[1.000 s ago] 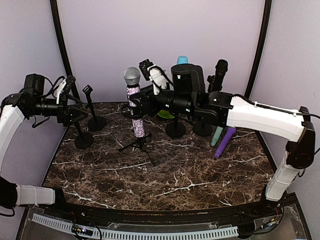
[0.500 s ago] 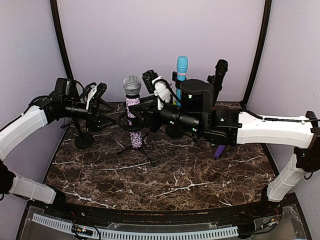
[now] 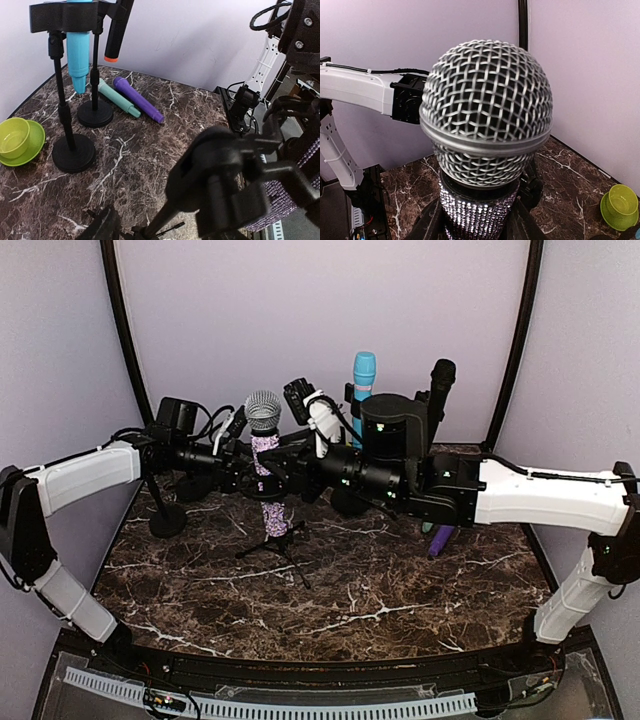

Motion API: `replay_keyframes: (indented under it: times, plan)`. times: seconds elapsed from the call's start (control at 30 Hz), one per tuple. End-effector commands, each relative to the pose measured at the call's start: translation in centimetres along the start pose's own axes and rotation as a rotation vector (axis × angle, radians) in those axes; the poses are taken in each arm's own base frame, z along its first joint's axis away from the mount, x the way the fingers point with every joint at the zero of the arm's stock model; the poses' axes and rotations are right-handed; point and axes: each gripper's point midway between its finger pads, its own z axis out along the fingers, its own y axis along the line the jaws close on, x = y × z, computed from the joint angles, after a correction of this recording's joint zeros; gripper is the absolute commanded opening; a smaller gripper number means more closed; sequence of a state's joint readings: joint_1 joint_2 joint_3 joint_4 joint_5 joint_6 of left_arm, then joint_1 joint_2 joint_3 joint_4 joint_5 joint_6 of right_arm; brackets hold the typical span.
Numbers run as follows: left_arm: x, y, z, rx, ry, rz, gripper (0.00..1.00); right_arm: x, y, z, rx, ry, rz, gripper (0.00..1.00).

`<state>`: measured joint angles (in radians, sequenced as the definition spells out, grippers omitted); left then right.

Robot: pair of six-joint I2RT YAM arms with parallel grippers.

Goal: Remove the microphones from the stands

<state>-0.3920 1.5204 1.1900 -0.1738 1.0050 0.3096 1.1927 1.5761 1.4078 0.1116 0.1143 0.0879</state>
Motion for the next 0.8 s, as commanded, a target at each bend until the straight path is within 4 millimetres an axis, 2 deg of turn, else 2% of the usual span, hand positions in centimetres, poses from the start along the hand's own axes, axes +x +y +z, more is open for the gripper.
replay_keyframes:
  times: [0.0, 0.27, 0.47, 0.63, 0.77]
  plan:
    - [-0.8, -2.2, 0.9, 0.114, -0.047, 0.023, 0.55, -5.3, 0.4, -1.5, -0.037, -0.146, 0.018, 0.00]
    - [0.3, -2.6, 3.1, 0.180, -0.032, -0.012, 0.42, -5.5, 0.1, -1.6, -0.034, -0.152, 0.017, 0.00]
    - [0.2, -1.9, 3.4, 0.158, -0.029, 0.000, 0.17, -6.4, -0.1, -1.9, -0.029, -0.176, 0.011, 0.00]
    - [0.6, -0.6, 3.0, 0.039, 0.004, 0.090, 0.01, -8.8, -0.2, -2.6, -0.015, -0.236, -0.001, 0.00]
    - [0.9, -0.2, 2.3, -0.043, 0.031, 0.174, 0.00, -10.6, -0.2, -2.9, -0.007, -0.280, -0.023, 0.00]
